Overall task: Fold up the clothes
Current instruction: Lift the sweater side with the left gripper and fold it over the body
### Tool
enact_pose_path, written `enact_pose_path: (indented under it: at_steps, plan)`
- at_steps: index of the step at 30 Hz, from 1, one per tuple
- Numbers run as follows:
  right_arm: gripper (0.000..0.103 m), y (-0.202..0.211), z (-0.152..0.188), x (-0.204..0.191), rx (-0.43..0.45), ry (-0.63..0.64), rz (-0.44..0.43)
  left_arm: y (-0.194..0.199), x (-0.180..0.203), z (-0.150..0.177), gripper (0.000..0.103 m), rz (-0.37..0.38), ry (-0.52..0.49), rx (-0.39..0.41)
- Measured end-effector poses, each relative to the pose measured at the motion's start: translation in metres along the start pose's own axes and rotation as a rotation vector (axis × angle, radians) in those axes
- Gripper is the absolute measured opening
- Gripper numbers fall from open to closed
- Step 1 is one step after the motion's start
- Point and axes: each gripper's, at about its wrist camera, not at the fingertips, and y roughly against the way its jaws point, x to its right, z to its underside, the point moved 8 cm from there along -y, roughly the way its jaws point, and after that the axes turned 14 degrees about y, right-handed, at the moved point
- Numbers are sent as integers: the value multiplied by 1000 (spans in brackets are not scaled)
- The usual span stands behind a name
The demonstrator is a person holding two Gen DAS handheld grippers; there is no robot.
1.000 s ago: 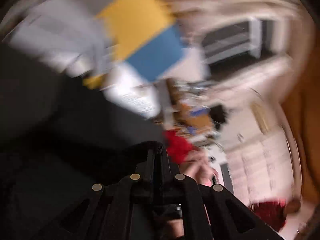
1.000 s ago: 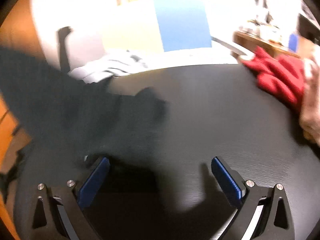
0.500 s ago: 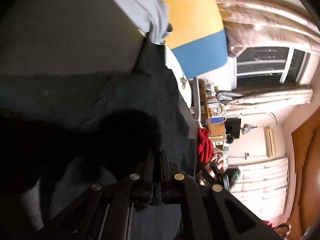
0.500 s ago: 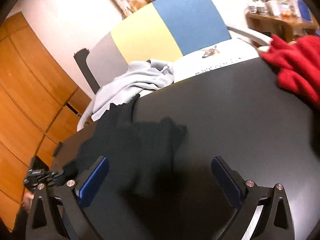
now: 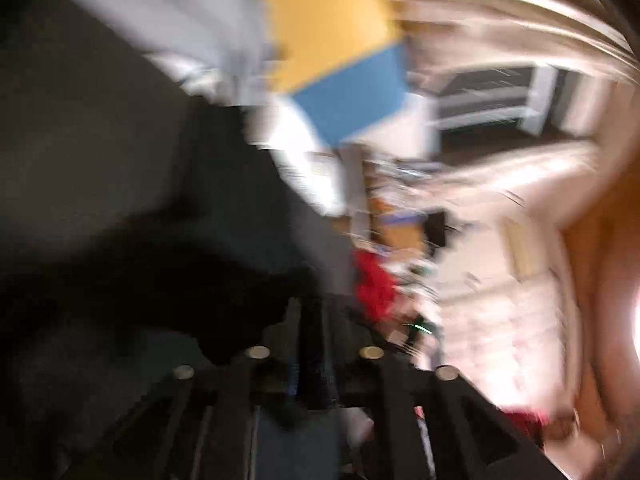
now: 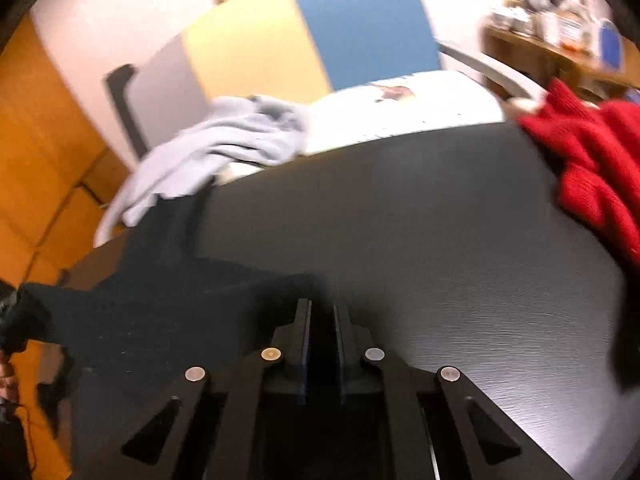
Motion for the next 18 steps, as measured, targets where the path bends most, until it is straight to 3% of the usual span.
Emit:
enact_pose_path:
  at_steps: [1, 4, 5, 6, 8, 10, 12, 15, 18]
  plan:
    - [11, -1, 2, 8, 3, -27, -2, -3, -17, -6, 17, -37, 43, 6]
    - [17, -1, 6, 22, 34, -106, -61, 0, -50, -9, 21, -12, 142, 15]
    - [26, 0, 8, 22, 51, -132, -112, 5, -53, -9, 24, 9, 139, 31]
    - [45, 1, 8, 17, 62, -149, -170, 11, -56, -9, 26, 28, 135, 48]
    - [72, 2, 7, 7, 77, -166, -273, 20, -62, -8, 37, 39, 130, 74]
    - [78, -5, -2, -4, 69, -157, -326, 26, -62, -4, 40, 25, 100, 95]
    - [78, -16, -8, -18, 34, -140, -349, 34, -54, 5, 40, -44, 18, 152]
    - [78, -34, -12, -32, -30, -91, -337, 41, -25, 33, 43, -193, -254, 230]
    - [79, -47, -16, -44, -57, -50, -323, 8, -5, 64, 49, -411, -502, 253]
